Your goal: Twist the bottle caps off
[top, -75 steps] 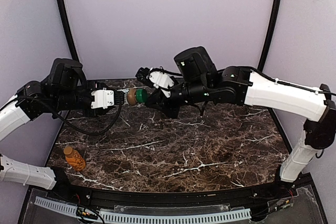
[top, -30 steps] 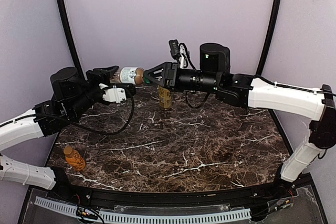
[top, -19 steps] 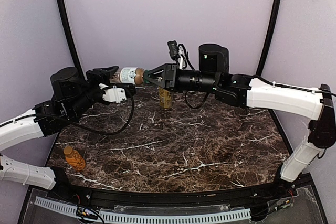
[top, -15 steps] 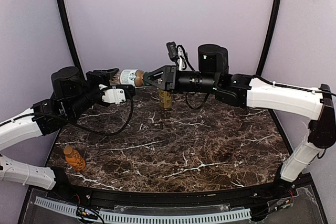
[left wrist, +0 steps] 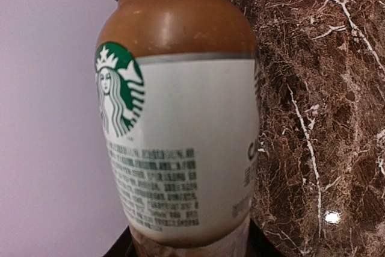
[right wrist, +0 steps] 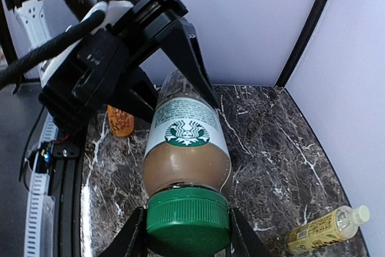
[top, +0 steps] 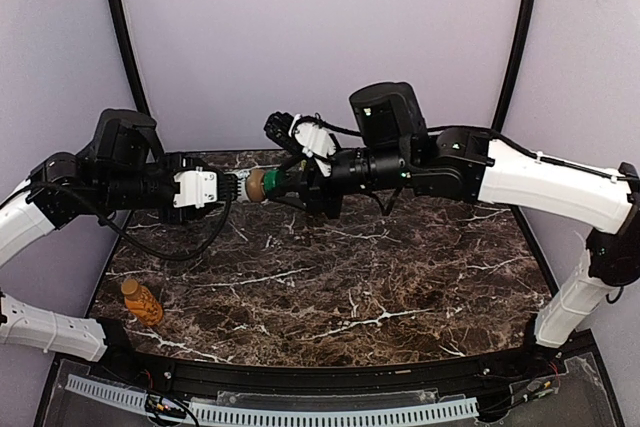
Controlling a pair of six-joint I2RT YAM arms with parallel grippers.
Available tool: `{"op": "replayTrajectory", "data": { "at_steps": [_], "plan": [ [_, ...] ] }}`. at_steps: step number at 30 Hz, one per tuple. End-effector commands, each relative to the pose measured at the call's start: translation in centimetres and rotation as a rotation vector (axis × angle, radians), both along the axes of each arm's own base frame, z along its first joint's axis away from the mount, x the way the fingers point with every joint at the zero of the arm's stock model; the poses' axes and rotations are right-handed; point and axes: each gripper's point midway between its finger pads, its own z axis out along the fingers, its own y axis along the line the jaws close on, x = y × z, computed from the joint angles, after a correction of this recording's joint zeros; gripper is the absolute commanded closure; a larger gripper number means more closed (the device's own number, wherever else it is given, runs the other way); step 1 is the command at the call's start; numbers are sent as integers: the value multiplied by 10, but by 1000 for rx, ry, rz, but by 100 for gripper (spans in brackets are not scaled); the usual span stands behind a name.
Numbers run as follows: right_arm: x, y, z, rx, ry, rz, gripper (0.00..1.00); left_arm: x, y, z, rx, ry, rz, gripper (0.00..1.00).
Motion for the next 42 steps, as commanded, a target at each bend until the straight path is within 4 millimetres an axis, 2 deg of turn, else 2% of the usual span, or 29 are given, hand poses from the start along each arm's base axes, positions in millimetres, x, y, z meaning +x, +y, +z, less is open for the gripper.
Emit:
{"op": "replayTrajectory", "data": {
  "at_steps": [1,3,8,12,13,14,16,17,19,25,27,31,34,37,39,42],
  "plan": [
    [-31,10,26,-32,-416,165,100,-45,-20,-29,-6,272,-163,77],
    [-39,12,20,-73,-520,205,100,-50,-21,-31,-6,308,-174,78],
    [-46,15,-1,-195,-759,251,100,-62,-23,-32,-18,377,-204,78],
    [-44,15,6,-193,-793,236,100,-63,-24,-32,-24,382,-202,78],
    [-40,14,9,-193,-798,207,95,-62,-24,-31,-29,378,-202,78],
    [-38,13,12,-182,-796,189,80,-61,-24,-31,-30,375,-196,78],
    [-38,11,19,-146,-773,156,36,-59,-24,-29,-41,364,-183,78],
    [-38,10,23,-126,-757,142,23,-57,-24,-27,-49,355,-179,79],
    [-39,6,29,-85,-707,112,3,-52,-25,-23,-65,330,-157,79],
    [-47,-12,53,66,-469,30,1,-28,-19,-15,-92,220,-57,79],
    [-47,-18,61,130,-329,-11,1,-15,-13,-12,-86,155,1,79],
    [-32,-25,78,256,12,-125,1,7,-6,-3,-84,17,75,79],
    [-11,-36,78,335,277,-242,2,20,-4,7,-90,-76,108,79],
    [10,-51,64,390,508,-350,6,28,-1,14,-77,-136,133,79],
    [23,-60,55,416,596,-400,5,31,-1,16,-67,-166,134,79],
    [30,-63,51,429,649,-406,1,34,-2,11,-44,-200,122,79]
  ]
}}
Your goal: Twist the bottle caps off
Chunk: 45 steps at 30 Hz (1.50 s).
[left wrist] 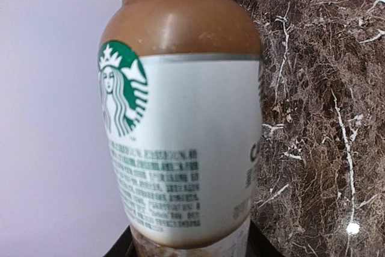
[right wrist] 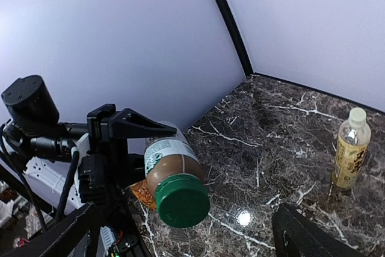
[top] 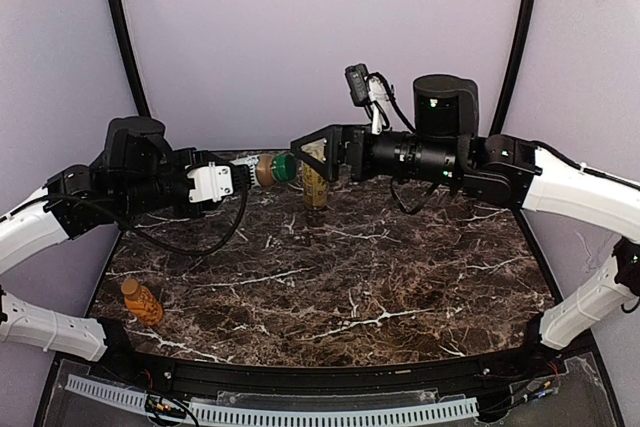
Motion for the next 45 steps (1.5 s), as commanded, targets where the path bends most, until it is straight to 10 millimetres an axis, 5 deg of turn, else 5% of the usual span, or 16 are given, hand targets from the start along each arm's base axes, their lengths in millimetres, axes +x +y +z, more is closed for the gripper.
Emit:
{"op": "replayTrajectory", "data": {
  "at_steps": [1,11,24,42,45],
  "plan": [
    [8,-7,5,141,206,-27,1,10,2,11,15,-126,16,79],
    [19,5,-25,109,313,10,2,18,3,2,16,-179,43,79],
    [30,20,-41,49,297,11,8,18,0,4,-14,-219,28,79],
    [27,46,-41,107,318,123,65,10,4,-1,-22,-220,13,79],
    [26,48,-43,103,323,133,63,11,3,-1,-18,-224,16,78]
  ]
}}
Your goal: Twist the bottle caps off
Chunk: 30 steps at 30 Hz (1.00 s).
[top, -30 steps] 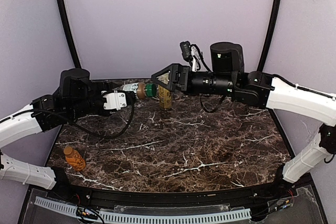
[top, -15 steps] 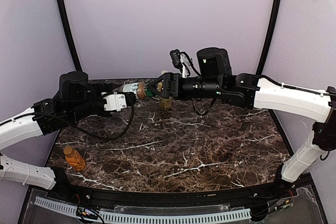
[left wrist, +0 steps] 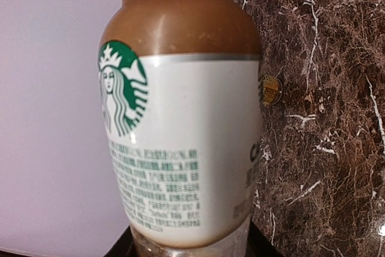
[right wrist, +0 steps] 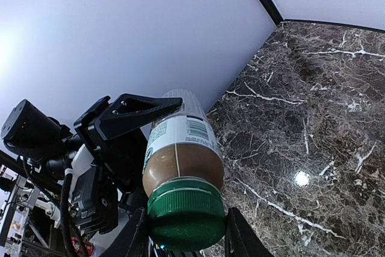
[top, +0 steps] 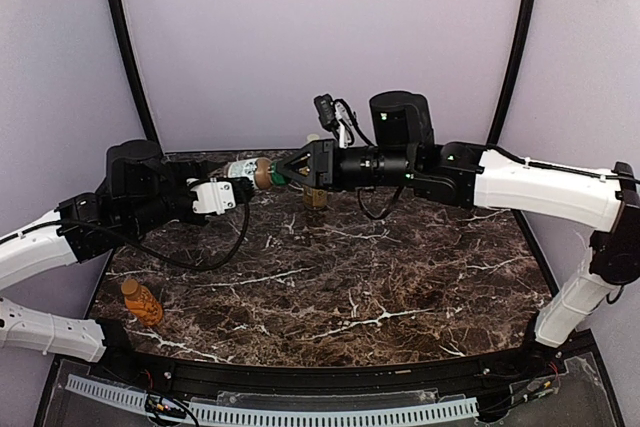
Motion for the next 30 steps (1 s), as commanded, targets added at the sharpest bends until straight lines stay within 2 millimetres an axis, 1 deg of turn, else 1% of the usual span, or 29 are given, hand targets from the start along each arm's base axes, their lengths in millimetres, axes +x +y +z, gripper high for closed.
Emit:
{"op": "replayTrajectory", "data": {
  "at_steps": [1,3,5,7,9,10,13,15,16,17,19,20,21,22,23,25,27,30],
  "plan": [
    [3,8,14,48,-17,22,59,-2,-2,8,-26,-33,-11,78],
    [3,9,13,47,-14,27,56,-1,-1,8,-23,-34,-4,78],
    [3,10,13,48,-16,27,55,-1,-1,8,-22,-33,-3,78],
    [2,10,14,48,-17,29,57,-1,-1,8,-23,-33,-3,78],
    [2,10,15,50,-20,33,62,-1,0,8,-23,-33,0,78],
    [2,10,14,50,-19,36,64,-1,0,8,-24,-33,0,78],
    [1,11,13,48,-19,45,78,-1,0,8,-26,-30,4,79],
    [-1,11,14,47,-30,52,95,-2,1,9,-33,-25,5,79],
    [-2,10,15,46,-47,60,100,-3,0,8,-34,-15,-3,78],
    [-5,11,17,42,-77,82,100,-5,0,7,-33,6,-8,78],
    [-16,15,25,32,-177,172,100,-12,-2,1,-34,68,-30,79],
    [-27,17,27,18,-235,242,100,-17,-5,-1,-54,109,-52,79],
    [-37,20,30,-3,-309,297,100,-23,-4,-8,-34,163,-64,79],
    [-47,21,30,-45,-373,341,100,-30,-9,-10,-59,215,-95,79],
    [-57,23,28,-88,-460,380,100,-36,-9,-13,-48,262,-108,79],
    [-71,24,21,-164,-621,444,100,-47,-13,-17,-60,342,-144,79],
    [-73,22,13,-228,-752,458,100,-53,-16,-19,-67,390,-164,80],
    [-64,17,8,-320,-910,435,100,-63,-23,-23,-65,457,-208,81]
  ]
}}
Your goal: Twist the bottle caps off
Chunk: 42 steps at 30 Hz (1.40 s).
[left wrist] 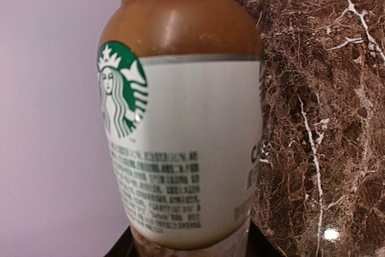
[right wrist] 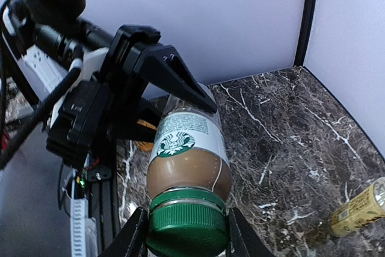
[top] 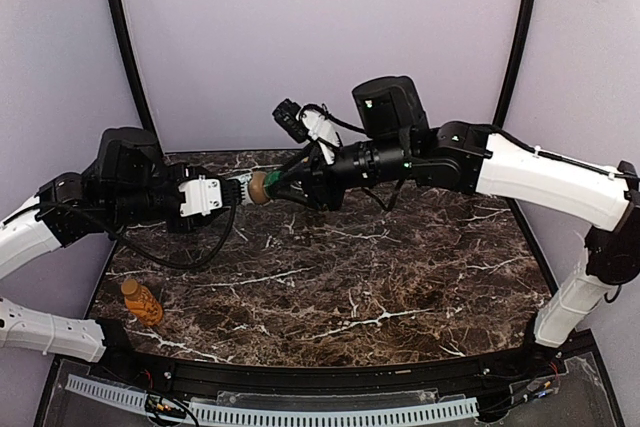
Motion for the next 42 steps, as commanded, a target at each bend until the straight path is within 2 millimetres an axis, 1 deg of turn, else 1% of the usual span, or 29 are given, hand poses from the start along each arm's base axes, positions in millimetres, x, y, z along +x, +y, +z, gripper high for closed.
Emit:
{"op": "replayTrajectory", "data": {
  "at_steps": [1,3,6,9,13,16,18,21,25,30,34,42],
  "plan": [
    [-23,5,-4,-99,-394,153,100,-31,-21,-17,-28,208,-135,81],
    [-20,4,-2,-120,-484,158,100,-32,-25,-16,-39,231,-143,81],
    [-17,2,0,-139,-558,162,100,-33,-30,-12,-63,261,-149,81],
    [-23,-1,-1,-149,-631,200,100,-37,-33,-8,-73,282,-163,81],
    [-34,-10,-8,-151,-771,258,100,-44,-34,-13,-64,323,-189,81],
    [-40,-10,-11,-137,-854,264,100,-49,-34,-15,-68,347,-199,81],
    [-42,-6,-8,-134,-879,259,100,-50,-35,-14,-72,352,-205,81],
    [-41,-2,-9,-147,-894,263,100,-52,-36,-13,-77,363,-217,81],
    [-39,1,-15,-169,-915,270,100,-55,-37,-10,-88,374,-225,81],
    [-42,-1,-20,-180,-943,306,100,-57,-35,-14,-75,378,-229,81],
    [-43,-3,-30,-214,-1008,342,100,-59,-35,-16,-67,382,-240,81],
    [-39,5,-32,-249,-1056,343,100,-64,-34,-16,-75,393,-253,81]
  ]
}}
